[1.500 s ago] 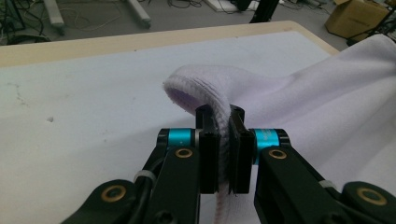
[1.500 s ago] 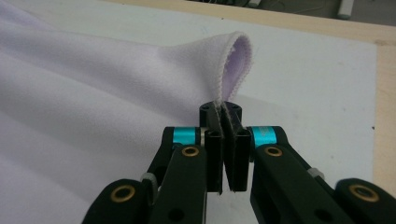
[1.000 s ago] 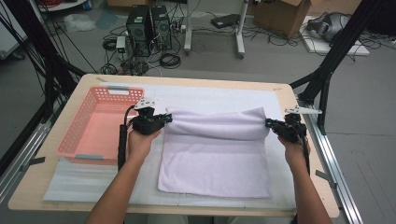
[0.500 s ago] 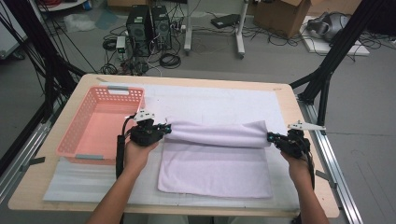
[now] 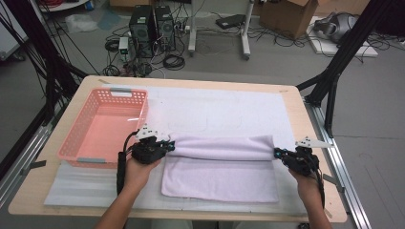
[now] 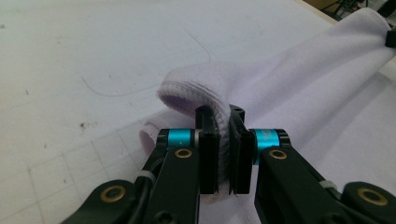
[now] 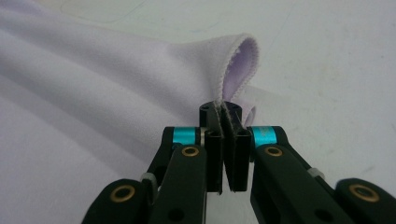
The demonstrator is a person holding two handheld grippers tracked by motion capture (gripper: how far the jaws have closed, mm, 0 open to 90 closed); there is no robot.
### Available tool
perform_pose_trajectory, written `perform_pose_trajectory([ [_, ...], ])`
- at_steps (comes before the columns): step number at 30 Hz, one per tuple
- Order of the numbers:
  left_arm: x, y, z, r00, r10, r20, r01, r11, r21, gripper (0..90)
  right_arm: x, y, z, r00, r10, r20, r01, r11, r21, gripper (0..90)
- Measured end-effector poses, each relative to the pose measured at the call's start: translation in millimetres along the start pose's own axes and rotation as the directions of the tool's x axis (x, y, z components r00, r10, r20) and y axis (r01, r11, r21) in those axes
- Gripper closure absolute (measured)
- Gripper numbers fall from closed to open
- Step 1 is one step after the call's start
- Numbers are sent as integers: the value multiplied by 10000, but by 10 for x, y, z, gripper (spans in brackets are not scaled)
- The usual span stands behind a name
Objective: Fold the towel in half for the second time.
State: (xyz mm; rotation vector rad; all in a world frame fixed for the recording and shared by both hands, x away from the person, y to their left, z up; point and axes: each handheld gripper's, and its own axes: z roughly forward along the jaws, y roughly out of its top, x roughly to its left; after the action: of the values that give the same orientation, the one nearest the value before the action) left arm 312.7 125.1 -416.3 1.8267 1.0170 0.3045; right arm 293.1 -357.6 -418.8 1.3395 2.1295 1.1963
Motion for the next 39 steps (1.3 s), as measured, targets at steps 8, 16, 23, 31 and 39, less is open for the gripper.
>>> perform_pose_trajectory([
  [8, -8, -123, -4, 10000, 30, -62, -29, 9997, 239, 768, 37, -147, -14, 10000, -6, -70, 8, 9994, 332, 875],
  [16, 58, 131, 4, 9987, 27, -502, -42, 9996, -288, 433, 14, 99, -78, 9986, 228, 473, -224, 9997, -96, 545],
  [23, 123, 172, 187, 9989, -278, -386, 287, 9993, 248, 468, -55, 408, 152, 9986, 188, 501, -215, 9984, 528, 492],
  [31, 140, 107, 289, 9999, -37, -100, 50, 9915, 1297, 817, -78, 438, 421, 9998, -128, 155, 104, 9889, 1485, 815],
  [39, 54, 108, 98, 9997, 78, 222, -86, 9992, 383, 836, 16, 295, 208, 9987, -489, 109, 478, 9954, 835, 851],
])
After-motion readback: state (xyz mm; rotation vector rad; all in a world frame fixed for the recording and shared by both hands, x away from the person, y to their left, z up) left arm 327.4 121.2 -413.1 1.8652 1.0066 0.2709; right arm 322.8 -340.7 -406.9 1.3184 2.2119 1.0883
